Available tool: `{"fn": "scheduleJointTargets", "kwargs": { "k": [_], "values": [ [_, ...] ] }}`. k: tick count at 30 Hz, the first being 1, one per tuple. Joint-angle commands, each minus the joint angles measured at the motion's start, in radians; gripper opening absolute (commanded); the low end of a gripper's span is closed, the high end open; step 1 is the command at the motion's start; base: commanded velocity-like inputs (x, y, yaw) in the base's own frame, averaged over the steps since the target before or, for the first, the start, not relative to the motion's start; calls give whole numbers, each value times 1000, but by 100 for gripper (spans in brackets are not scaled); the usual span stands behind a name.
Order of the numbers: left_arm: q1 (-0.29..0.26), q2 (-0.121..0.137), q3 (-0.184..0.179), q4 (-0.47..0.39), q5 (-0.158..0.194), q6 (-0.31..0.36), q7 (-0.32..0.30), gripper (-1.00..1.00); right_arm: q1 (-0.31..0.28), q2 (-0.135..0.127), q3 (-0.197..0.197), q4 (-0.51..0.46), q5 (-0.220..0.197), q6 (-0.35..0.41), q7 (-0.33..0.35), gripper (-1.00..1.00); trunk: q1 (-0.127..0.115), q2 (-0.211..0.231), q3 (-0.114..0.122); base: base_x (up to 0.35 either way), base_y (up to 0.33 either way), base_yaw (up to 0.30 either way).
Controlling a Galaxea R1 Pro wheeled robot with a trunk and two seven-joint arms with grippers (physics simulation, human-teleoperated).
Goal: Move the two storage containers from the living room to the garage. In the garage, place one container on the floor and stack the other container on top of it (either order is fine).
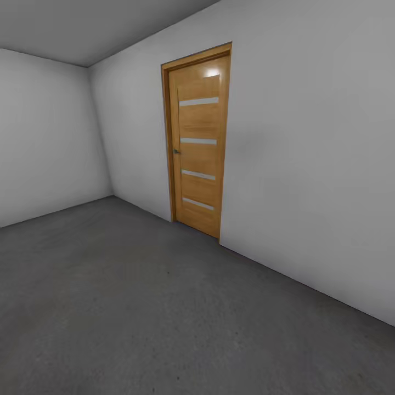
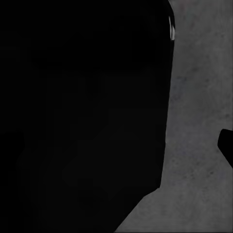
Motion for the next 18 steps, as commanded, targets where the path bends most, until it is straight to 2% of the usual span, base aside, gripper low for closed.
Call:
{"fn": "scheduleJointTargets", "kwargs": {
  "k": [1, 8, 18],
  "values": [
    [0, 0, 0, 0, 0, 0, 0, 100, 0, 0, 0, 0, 0, 0, 0, 100, 0, 0, 0, 0, 0, 0],
    [-1, 7, 2, -9, 0, -5, 2, 100, -8, -1, 40, -7, 5, 14, -1, 100, 0, 0, 0, 0, 0, 0],
    [-2, 16, -1, -18, 0, -5, 2, 100, -6, 1, 96, -6, -51, 5, 7, 100, 0, 0, 0, 0, 0, 0]
  ]
}}
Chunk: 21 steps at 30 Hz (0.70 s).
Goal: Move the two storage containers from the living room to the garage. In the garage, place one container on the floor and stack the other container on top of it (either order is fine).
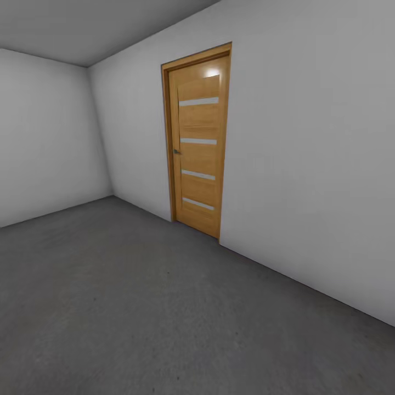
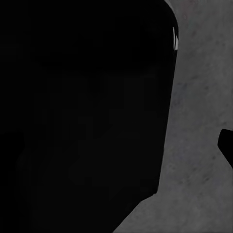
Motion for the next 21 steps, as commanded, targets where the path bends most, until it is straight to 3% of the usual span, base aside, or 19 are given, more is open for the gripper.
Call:
{"fn": "scheduleJointTargets", "kwargs": {
  "k": [1, 19, 20, 21],
  "values": [
    [0, 0, 0, -1, 0, 0, 0, 100, 0, 0, 14, 0, -11, 1, 1, 100, 0, 0, -1, 0, 0, 0],
    [0, -1, -1, -1, 0, 0, 0, 100, 0, 0, 115, 0, -14, -1, 4, 100, 0, 0, -16, 0, 0, 1],
    [0, -1, 0, -1, 0, 0, 0, 100, 0, 0, 431, 0, -14, -10, 4, 100, 0, 0, -16, 0, 0, 209],
    [0, -1, 0, -1, 0, 0, 0, 100, 0, 0, 431, 0, -14, -16, 4, 100, 0, 0, -16, 0, 0, 231]
  ]
}}
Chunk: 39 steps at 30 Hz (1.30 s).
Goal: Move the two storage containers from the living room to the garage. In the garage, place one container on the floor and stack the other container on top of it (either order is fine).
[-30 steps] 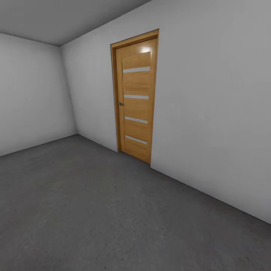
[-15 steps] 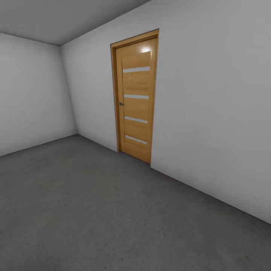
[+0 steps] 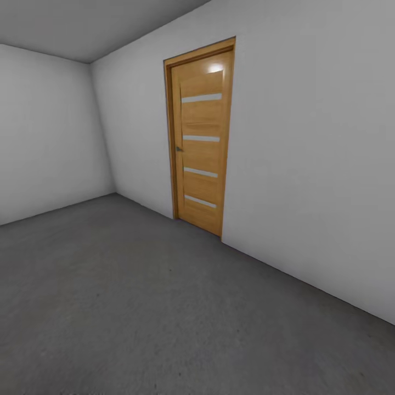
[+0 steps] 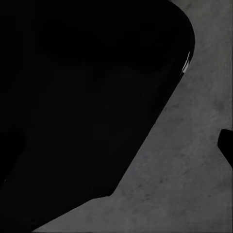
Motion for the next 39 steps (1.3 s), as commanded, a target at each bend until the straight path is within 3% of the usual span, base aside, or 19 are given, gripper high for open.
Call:
{"fn": "scheduleJointTargets", "kwargs": {
  "k": [1, 23, 39],
  "values": [
    [0, 0, 0, -1, 0, -1, 0, 100, 0, 0, 7, 0, -6, -6, 1, 100, 0, 0, -1, 0, 0, 218],
    [0, 0, 0, -1, 0, 0, 0, 100, 0, 0, 7, 0, -7, -18, 1, 100, 0, 0, -1, 0, 0, 46],
    [0, 0, 0, -1, 0, -1, 0, 100, -1, 0, 8, 0, -7, -16, 1, 100, 0, 0, -1, 0, 0, -152]
  ]
}}
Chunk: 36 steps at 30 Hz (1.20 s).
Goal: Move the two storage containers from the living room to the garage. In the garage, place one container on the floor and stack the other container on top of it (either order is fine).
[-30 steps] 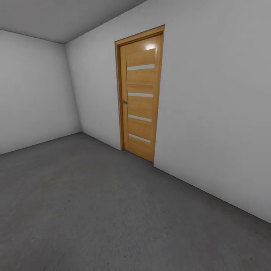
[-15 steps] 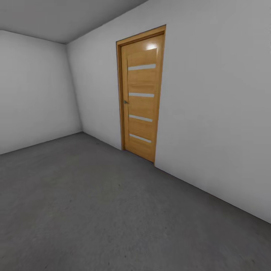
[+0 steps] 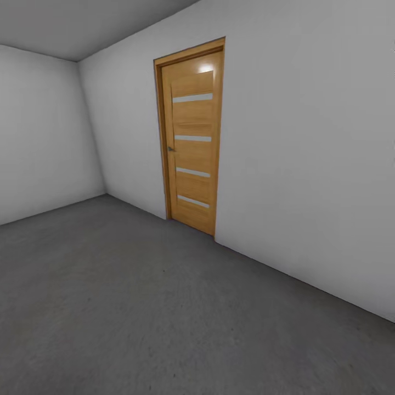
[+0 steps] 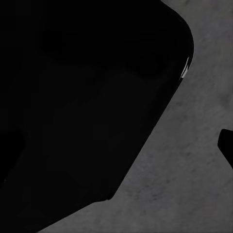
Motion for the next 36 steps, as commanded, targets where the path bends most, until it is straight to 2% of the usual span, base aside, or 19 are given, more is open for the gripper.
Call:
{"fn": "scheduleJointTargets", "kwargs": {
  "k": [1, 20, 36],
  "values": [
    [0, 0, 0, -1, 0, 0, 0, 100, -1, 0, 6, 1, -6, -2, 1, 100, 0, 0, -1, 0, 0, -19],
    [0, -3, 3, -1, 5, 0, 0, 100, 0, 1, 6, 1, -5, -4, 1, 100, 0, 0, -1, 4, 0, -2],
    [0, -2, 9, -1, 20, 1, 6, 100, 0, 0, 7, 1, -5, -4, 1, 100, 0, 0, -1, 294, 0, 0]
  ]
}}
